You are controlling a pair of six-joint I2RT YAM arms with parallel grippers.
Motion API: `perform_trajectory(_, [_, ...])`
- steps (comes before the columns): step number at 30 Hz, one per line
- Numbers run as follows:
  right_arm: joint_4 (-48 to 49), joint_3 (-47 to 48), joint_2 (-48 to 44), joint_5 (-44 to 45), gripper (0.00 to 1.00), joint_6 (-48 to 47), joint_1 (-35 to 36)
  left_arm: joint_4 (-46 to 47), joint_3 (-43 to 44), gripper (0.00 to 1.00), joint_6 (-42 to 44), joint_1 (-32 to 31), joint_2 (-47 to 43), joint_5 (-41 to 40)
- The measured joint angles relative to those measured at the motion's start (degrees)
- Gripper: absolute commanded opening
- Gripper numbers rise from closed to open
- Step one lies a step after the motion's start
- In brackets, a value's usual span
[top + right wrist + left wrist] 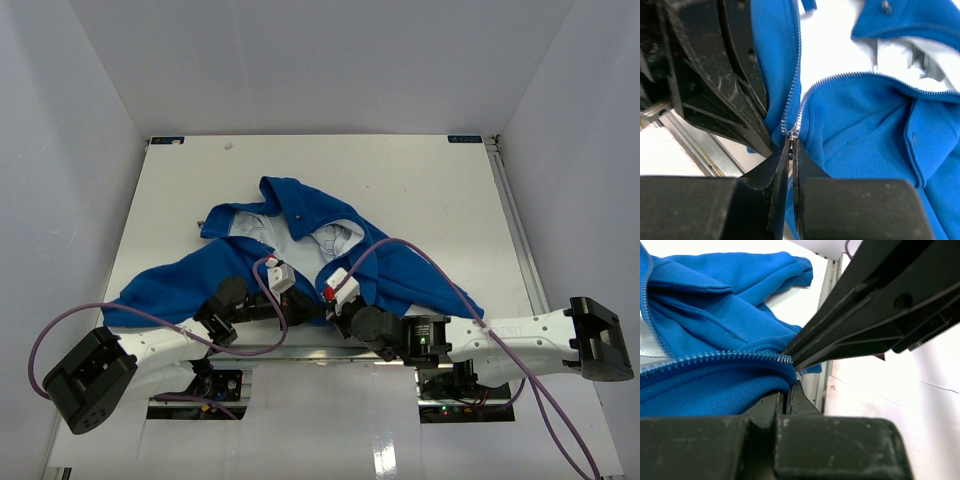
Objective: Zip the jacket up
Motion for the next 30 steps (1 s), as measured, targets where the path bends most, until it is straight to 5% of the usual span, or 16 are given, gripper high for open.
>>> perform_trajectory(11, [12.4,-7.2,-5.1,-1.9,0.08,-4.0,0.0,3.9,0.2,0.0,-2.6,0.8,1.8,3.7])
perform_trajectory(30, [11.4,-2.2,-1.0,-5.8,0.08,-7.4,-3.4,5.6,0.3,0.0,-4.1,2.1,3.9,6.4])
